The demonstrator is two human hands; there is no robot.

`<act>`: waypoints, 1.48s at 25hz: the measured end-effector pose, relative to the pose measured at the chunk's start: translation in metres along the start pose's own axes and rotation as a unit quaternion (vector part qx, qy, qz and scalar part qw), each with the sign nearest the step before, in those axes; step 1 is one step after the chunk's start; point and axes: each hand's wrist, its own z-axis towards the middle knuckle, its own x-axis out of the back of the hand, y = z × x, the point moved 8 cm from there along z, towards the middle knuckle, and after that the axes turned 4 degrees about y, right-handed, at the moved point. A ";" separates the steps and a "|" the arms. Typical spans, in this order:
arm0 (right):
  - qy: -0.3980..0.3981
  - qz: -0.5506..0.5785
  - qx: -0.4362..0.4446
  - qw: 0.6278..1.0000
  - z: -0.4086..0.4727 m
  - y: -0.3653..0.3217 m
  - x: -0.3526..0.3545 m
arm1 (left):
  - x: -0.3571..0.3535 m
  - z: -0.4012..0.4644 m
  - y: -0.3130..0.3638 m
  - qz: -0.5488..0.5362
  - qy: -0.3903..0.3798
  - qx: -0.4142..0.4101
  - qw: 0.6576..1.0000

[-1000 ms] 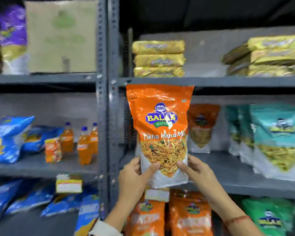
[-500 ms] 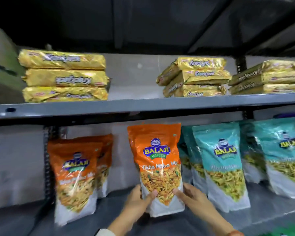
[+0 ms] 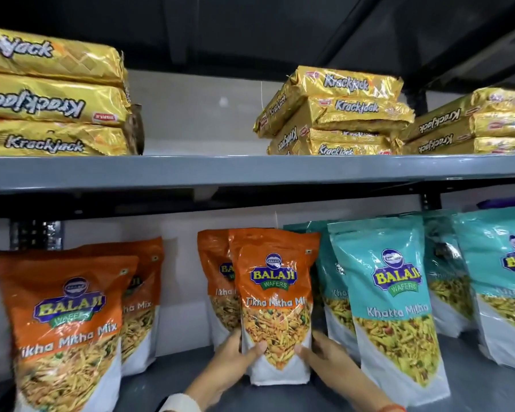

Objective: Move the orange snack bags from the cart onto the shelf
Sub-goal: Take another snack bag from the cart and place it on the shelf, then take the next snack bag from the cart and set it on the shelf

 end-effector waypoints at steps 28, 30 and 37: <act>-0.515 0.271 0.124 0.804 -0.442 -0.328 -0.351 | 0.218 -0.675 -0.170 -0.107 0.594 0.172 0.779; -0.623 0.191 0.117 0.750 -0.507 -0.292 -0.416 | 0.187 -0.739 -0.247 -0.122 0.589 0.288 0.745; -0.820 -0.185 0.094 0.534 -0.697 -0.058 -0.589 | 0.014 -0.906 -0.462 -0.137 0.351 0.662 0.648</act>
